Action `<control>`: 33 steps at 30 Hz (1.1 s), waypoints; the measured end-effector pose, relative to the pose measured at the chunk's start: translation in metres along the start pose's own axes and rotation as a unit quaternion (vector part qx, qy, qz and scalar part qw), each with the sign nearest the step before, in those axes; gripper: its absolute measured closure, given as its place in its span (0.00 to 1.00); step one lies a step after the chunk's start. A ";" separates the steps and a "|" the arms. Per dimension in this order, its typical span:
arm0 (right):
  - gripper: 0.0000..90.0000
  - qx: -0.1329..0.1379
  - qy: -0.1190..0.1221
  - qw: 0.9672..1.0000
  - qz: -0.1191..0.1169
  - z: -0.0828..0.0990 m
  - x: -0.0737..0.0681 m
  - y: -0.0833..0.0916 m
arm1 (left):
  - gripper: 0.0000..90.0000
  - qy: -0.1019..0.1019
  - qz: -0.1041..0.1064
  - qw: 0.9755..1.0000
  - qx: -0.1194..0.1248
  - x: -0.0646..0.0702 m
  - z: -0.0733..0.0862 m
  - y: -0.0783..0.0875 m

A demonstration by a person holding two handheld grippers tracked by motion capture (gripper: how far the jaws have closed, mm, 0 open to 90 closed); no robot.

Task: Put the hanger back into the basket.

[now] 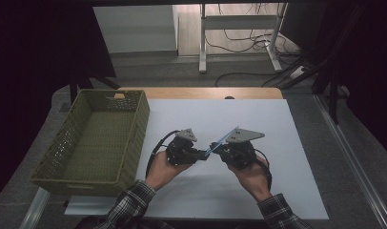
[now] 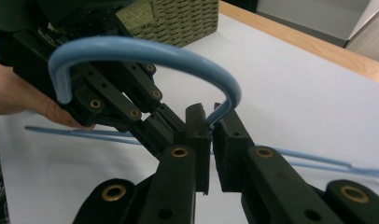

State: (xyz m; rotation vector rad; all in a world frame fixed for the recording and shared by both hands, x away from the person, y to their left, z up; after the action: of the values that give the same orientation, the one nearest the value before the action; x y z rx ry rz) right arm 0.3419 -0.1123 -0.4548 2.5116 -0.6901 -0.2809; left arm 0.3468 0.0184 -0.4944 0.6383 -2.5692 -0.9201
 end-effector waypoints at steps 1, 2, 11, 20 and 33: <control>0.95 -0.003 0.000 1.000 0.004 -0.002 -0.001 0.001 | 0.89 -0.006 -0.010 1.000 -0.002 0.001 0.000 0.002; 0.95 -0.003 0.000 1.000 0.004 -0.002 -0.001 0.001 | 0.81 -0.006 -0.010 1.000 -0.002 0.001 0.000 0.002; 0.95 -0.038 -0.001 0.999 0.029 -0.017 -0.007 -0.002 | 0.66 -0.026 -0.041 0.999 -0.025 0.003 0.001 0.023; 0.95 -0.052 -0.007 0.998 0.023 -0.017 -0.010 -0.011 | 0.84 -0.012 -0.030 0.997 -0.074 0.002 -0.004 0.015; 0.76 -0.035 -0.009 0.999 0.007 -0.023 -0.014 -0.006 | 0.97 0.069 0.029 0.994 -0.073 -0.008 -0.006 0.024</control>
State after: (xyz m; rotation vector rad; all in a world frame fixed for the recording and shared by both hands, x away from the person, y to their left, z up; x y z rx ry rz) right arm 0.3397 -0.0907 -0.4371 2.4407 -0.6926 -0.3166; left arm 0.3494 0.0355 -0.4754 0.5610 -2.3610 -0.9978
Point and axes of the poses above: each handheld gripper's, and its own axes: y roughly backward along the jaws, z roughly out of its underside, x roughly to its right, the point moved 6 cm from there along -y, roughly forward along the jaws, and after that the axes turned 6 degrees about -z, right-handed, at the moved point
